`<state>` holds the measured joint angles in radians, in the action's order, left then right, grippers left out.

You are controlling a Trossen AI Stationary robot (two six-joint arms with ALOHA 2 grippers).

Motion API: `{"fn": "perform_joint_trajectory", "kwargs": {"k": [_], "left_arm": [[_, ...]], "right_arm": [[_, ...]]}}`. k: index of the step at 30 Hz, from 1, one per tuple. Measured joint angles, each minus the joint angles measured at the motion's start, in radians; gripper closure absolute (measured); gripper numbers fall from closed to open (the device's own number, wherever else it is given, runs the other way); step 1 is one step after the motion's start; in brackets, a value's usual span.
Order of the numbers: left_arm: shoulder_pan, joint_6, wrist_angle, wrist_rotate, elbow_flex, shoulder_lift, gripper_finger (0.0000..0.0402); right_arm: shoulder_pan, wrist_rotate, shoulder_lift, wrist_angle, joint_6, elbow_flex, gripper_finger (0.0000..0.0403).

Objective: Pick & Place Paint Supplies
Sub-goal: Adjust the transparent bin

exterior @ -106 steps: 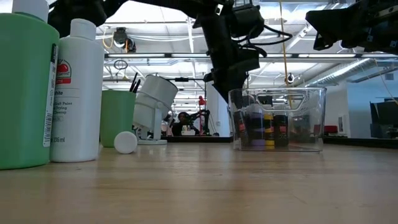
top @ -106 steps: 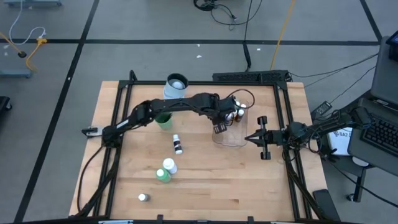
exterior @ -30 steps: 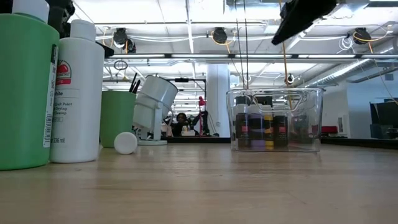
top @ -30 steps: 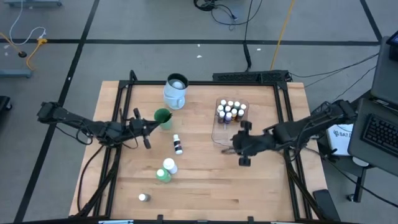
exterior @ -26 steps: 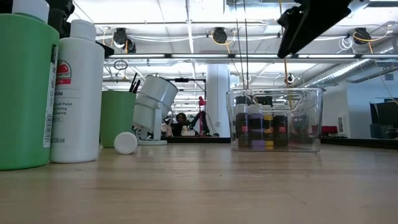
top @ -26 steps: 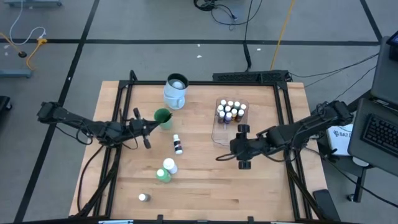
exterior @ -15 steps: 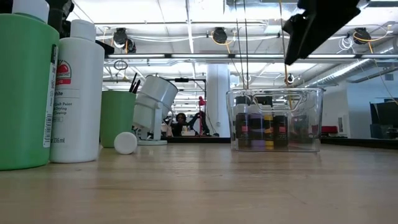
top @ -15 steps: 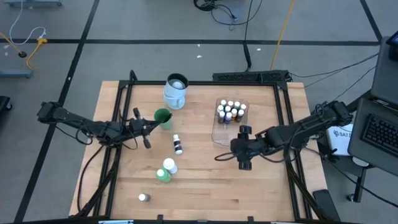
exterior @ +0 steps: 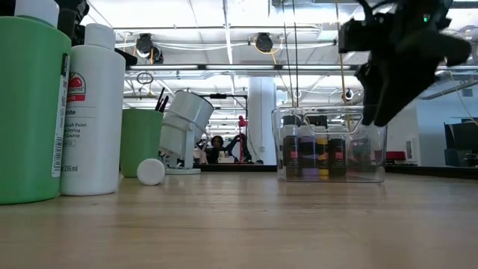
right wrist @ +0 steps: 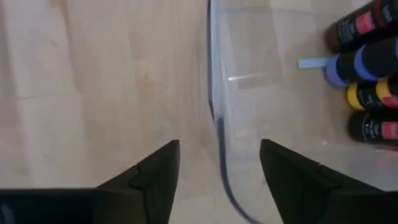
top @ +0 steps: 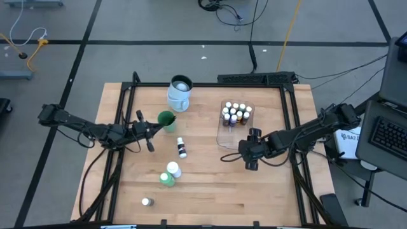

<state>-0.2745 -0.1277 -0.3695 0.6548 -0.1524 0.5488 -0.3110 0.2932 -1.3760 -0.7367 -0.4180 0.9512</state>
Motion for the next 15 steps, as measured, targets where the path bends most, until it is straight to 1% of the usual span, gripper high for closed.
{"fn": "perform_joint_trajectory", "kwargs": {"k": [3,5,13,15], "left_arm": [[0.000,0.001,0.000,0.000,0.000,0.000,0.0379],[0.000,0.002,0.000,0.000,0.000,0.000,0.0379],[0.000,0.002,0.000,0.000,0.000,0.001,0.0398],[0.000,0.002,0.000,0.000,0.000,0.001,0.0400]], "right_arm": [[0.017,0.005,0.000,0.059,0.032,-0.047,0.0208],[0.025,0.006,0.001,0.088,0.058,-0.071,0.0232],[0.008,-0.022,0.001,0.100,0.095,-0.087,0.0365],[0.001,-0.046,0.001,0.106,0.093,-0.087,0.0391]]}}
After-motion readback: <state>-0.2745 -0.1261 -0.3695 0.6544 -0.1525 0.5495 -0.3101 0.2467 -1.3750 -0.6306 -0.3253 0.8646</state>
